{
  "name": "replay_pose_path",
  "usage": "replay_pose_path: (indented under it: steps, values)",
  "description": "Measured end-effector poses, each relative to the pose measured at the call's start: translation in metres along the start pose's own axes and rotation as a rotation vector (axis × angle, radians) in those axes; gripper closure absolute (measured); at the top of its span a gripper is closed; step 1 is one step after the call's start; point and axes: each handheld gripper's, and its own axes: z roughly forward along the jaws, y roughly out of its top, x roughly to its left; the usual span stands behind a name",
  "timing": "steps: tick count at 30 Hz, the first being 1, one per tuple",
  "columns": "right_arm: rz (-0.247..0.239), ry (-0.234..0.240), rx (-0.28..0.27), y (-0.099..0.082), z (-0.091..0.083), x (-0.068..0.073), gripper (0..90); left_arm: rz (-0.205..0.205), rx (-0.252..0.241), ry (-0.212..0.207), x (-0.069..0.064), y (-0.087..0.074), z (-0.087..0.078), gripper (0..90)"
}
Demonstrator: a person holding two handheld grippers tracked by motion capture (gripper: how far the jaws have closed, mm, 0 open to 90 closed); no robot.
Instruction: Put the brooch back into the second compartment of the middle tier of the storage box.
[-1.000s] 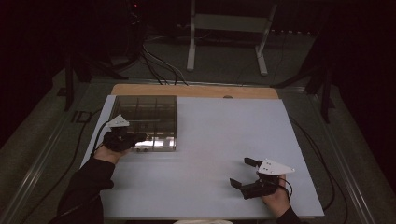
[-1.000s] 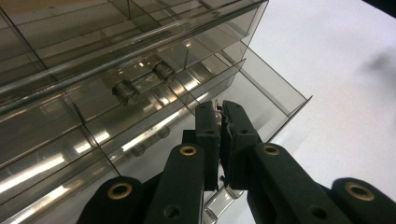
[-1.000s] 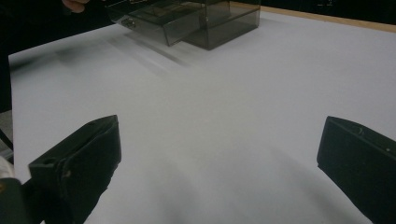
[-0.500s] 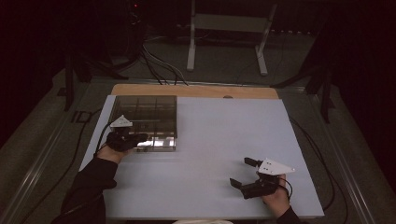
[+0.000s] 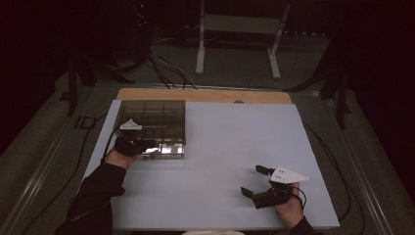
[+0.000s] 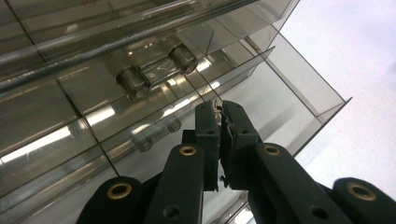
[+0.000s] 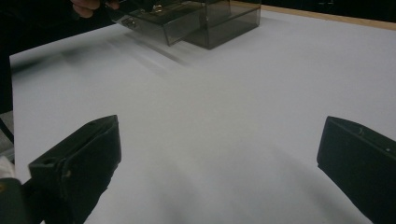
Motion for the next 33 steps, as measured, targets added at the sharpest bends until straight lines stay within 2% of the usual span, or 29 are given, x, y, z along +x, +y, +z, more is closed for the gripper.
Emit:
replay_pose_path:
  steps: [6, 11, 12, 16, 17, 21, 33]
  values:
    - [0.001, -0.001, 0.0, 0.0, -0.001, 0.0, 0.0, -0.012, 0.013, 0.013, -0.001, 0.002, 0.002, 87.1]
    - [-0.001, -0.001, 0.001, 0.0, 0.0, -0.001, 0.0, -0.034, -0.028, 0.026, -0.001, 0.003, 0.0, 85.7]
    - [0.0, -0.001, 0.0, 0.0, -0.001, 0.0, 0.0, -0.033, -0.03, 0.038, -0.001, 0.003, -0.001, 79.6]
    - [0.001, -0.001, 0.002, 0.0, -0.001, -0.001, 0.0, -0.034, -0.035, 0.045, -0.001, 0.003, -0.002, 73.7]
    - [0.002, -0.001, 0.0, 0.0, -0.001, -0.001, 0.0, -0.027, -0.035, 0.054, -0.002, 0.003, -0.003, 68.0]
    - [-0.003, -0.002, 0.002, 0.0, -0.001, -0.001, 0.0, -0.024, -0.048, 0.064, -0.005, 0.004, -0.007, 57.1]
    - [-0.001, -0.001, 0.001, 0.0, -0.001, 0.0, 0.0, 0.004, -0.069, 0.06, -0.017, 0.004, -0.02, 39.2]
